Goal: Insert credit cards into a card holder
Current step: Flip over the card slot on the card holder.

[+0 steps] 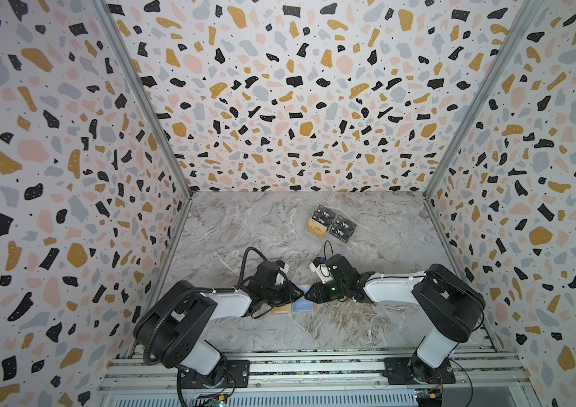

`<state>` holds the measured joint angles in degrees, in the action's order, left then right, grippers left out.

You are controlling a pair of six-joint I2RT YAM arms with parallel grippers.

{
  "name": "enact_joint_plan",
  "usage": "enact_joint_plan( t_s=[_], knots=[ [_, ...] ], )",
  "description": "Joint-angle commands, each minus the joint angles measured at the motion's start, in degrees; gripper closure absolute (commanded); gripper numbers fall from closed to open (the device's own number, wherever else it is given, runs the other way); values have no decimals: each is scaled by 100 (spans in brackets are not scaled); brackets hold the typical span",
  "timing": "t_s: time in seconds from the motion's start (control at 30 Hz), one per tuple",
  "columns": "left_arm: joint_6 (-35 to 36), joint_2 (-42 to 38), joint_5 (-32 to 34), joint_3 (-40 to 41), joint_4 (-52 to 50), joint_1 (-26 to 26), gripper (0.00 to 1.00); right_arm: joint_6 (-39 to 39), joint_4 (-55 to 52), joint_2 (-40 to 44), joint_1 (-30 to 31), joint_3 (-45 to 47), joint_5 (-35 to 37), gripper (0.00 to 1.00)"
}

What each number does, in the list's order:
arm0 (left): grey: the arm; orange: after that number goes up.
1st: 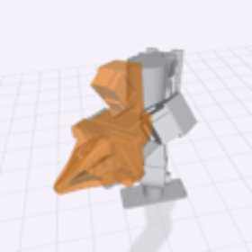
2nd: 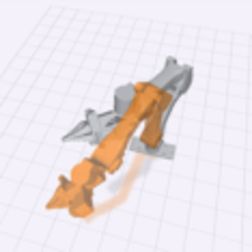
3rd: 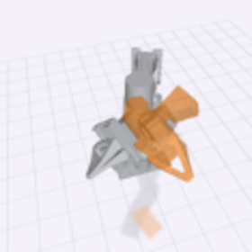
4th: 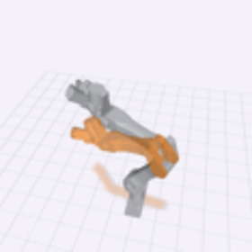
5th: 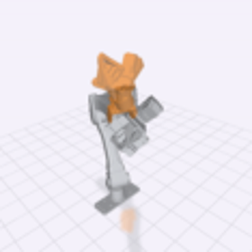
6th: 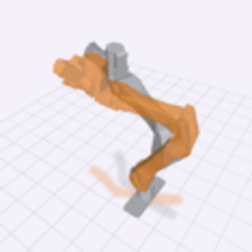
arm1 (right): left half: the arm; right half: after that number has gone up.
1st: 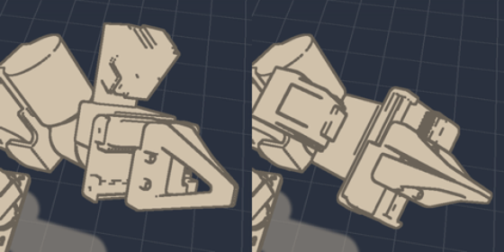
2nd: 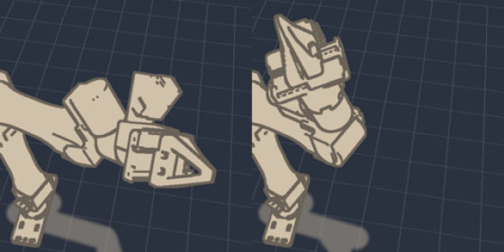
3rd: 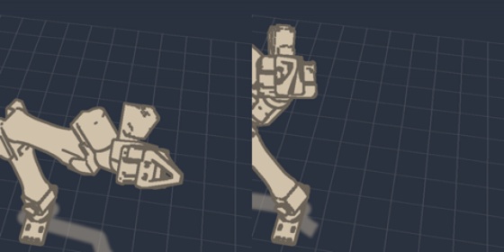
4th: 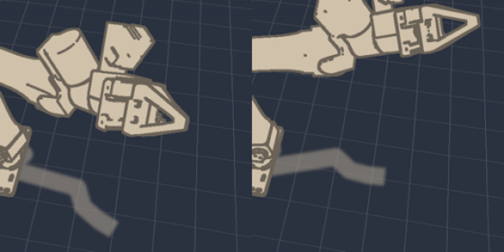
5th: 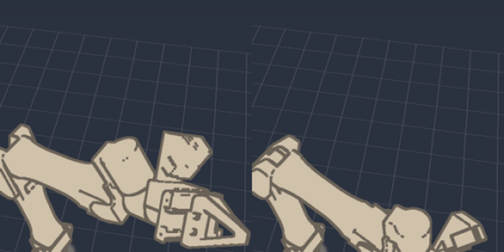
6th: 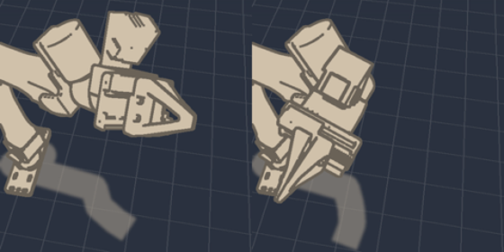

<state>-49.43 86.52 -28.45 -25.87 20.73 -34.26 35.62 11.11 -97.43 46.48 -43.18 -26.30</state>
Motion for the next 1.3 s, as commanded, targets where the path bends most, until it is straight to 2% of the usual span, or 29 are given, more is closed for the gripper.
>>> enact_joint_plan(
  t_s=[0.0, 0.1, 0.23, 0.37, 0.53, 0.8, 1.27],
  knots=[
    [-41, 39, -16, 82, 136, -28, 74, 46, -330, 245, 28, 103, 175, 71],
    [-90, 97, -35, 136, 263, -28, 78, 61, -355, 415, 6, 116, 293, 71],
    [-85, 121, -40, 152, 344, -28, 92, 127, -356, 642, -42, 126, 405, 71],
    [-84, 67, -12, 185, 313, -2, 100, 187, -399, 778, -69, 108, 494, 71],
    [-252, -256, 65, 256, 224, 107, 100, 287, -352, 852, -115, 168, 531, 71],
    [34, -756, 205, 372, -203, 200, 100, 475, -135, 817, -261, 279, 355, 71],
    [28, -909, 37, 643, 221, 209, 100, 402, -258, 340, -78, -112, -29, 72]
  ],
)
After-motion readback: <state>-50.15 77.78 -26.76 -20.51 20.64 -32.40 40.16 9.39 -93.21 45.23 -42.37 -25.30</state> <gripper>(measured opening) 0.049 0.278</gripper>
